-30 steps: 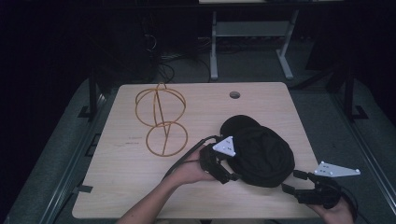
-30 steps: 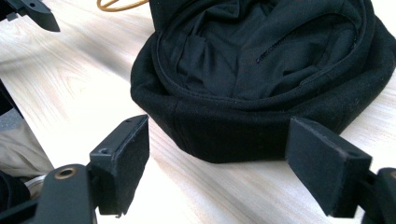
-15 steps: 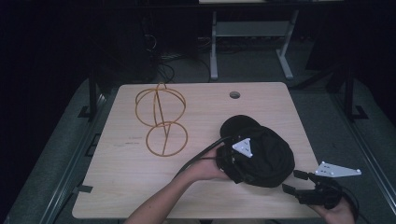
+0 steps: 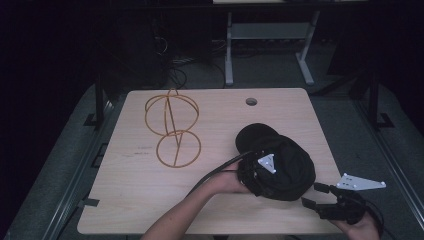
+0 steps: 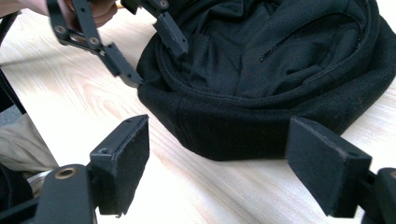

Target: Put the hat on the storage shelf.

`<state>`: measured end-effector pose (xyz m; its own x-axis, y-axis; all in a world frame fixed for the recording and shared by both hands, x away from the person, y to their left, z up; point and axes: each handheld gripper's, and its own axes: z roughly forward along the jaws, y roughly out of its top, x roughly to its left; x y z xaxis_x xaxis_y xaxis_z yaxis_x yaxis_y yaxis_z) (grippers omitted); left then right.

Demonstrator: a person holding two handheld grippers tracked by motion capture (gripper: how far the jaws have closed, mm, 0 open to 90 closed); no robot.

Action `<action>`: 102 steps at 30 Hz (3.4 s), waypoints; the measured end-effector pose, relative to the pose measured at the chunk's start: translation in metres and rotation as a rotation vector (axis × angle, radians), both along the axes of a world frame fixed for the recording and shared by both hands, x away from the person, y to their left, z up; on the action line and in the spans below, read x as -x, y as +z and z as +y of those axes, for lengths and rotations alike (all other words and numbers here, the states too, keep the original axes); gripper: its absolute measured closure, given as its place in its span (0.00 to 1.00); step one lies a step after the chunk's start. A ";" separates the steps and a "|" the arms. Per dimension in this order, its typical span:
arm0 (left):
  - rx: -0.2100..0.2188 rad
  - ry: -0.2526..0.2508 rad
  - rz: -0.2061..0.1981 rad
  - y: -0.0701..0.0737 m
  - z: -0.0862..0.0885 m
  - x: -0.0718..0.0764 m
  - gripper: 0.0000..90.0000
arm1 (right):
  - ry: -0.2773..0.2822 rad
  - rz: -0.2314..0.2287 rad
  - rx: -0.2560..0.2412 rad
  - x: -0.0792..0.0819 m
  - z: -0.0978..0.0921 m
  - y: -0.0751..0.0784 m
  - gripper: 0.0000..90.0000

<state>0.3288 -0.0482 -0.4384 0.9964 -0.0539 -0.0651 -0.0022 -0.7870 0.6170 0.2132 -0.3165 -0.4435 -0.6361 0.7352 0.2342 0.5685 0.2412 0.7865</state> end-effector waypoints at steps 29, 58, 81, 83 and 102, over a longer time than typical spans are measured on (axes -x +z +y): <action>-0.075 0.001 0.050 -0.014 -0.004 0.003 0.79 | -0.003 -0.016 -0.007 0.003 0.003 0.003 0.24; 0.154 0.045 0.143 0.035 0.020 0.001 0.87 | -0.005 -0.033 -0.005 0.003 0.005 0.004 0.24; 0.402 0.112 0.237 0.080 0.064 -0.009 0.87 | -0.021 -0.112 -0.081 0.004 0.020 0.020 0.22; 0.411 0.112 0.235 0.083 0.066 -0.009 0.87 | -0.013 -0.115 -0.086 0.004 0.022 0.021 0.23; 0.529 0.110 0.242 0.110 0.079 -0.002 0.86 | 0.021 -0.189 -0.095 -0.006 0.049 0.035 0.20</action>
<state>0.3306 0.0313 -0.3279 0.9582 -0.0378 -0.2836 0.2516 -0.3602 0.8983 0.2196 -0.2679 -0.4089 -0.6900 0.7020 0.1766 0.4042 0.1713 0.8985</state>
